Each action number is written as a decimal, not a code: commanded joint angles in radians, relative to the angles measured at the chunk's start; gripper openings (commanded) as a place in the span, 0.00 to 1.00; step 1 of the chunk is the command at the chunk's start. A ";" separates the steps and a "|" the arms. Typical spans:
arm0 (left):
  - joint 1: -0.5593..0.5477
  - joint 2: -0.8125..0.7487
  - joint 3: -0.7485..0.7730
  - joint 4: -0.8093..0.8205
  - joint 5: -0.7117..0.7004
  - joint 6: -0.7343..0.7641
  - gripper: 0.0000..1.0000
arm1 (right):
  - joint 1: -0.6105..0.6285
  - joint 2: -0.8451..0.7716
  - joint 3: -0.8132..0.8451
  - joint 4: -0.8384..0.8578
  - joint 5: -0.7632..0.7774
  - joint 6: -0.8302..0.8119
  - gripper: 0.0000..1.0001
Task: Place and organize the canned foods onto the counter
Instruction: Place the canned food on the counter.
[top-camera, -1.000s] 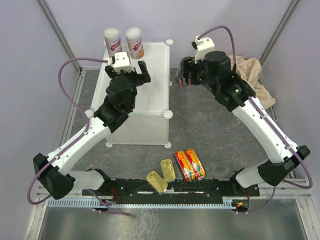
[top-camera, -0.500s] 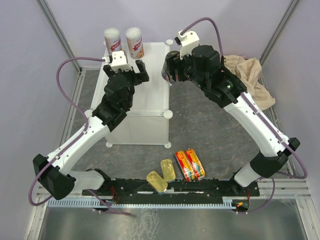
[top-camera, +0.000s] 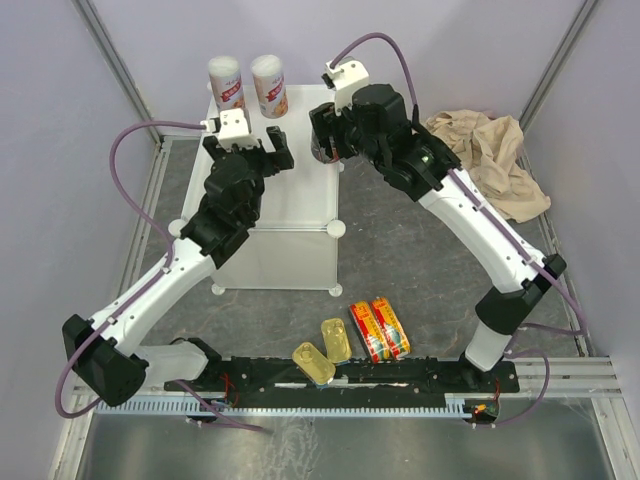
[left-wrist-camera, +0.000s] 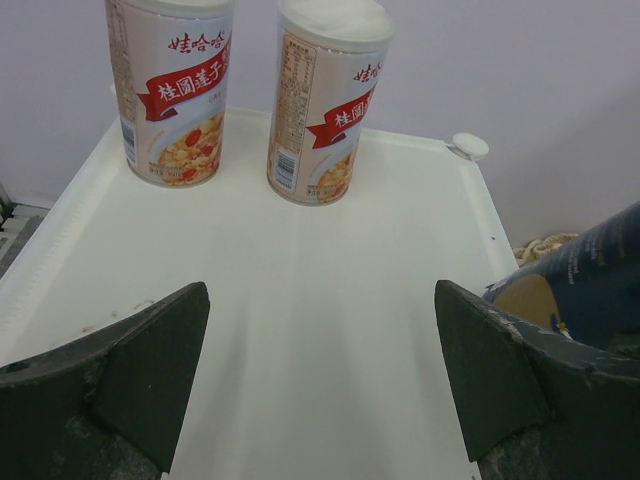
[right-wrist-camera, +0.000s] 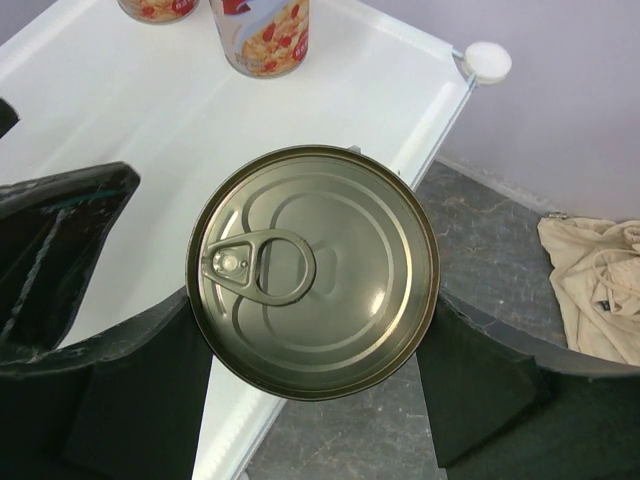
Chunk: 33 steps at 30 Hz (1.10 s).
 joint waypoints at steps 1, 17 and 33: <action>0.006 -0.049 -0.012 0.067 0.010 -0.032 0.99 | 0.006 0.016 0.118 0.151 0.017 -0.015 0.17; 0.042 -0.034 -0.042 0.093 0.108 -0.029 0.99 | 0.003 0.204 0.286 0.105 0.056 -0.038 0.36; 0.124 0.019 -0.033 0.114 0.262 -0.079 0.99 | -0.031 0.199 0.229 0.182 0.051 -0.001 0.97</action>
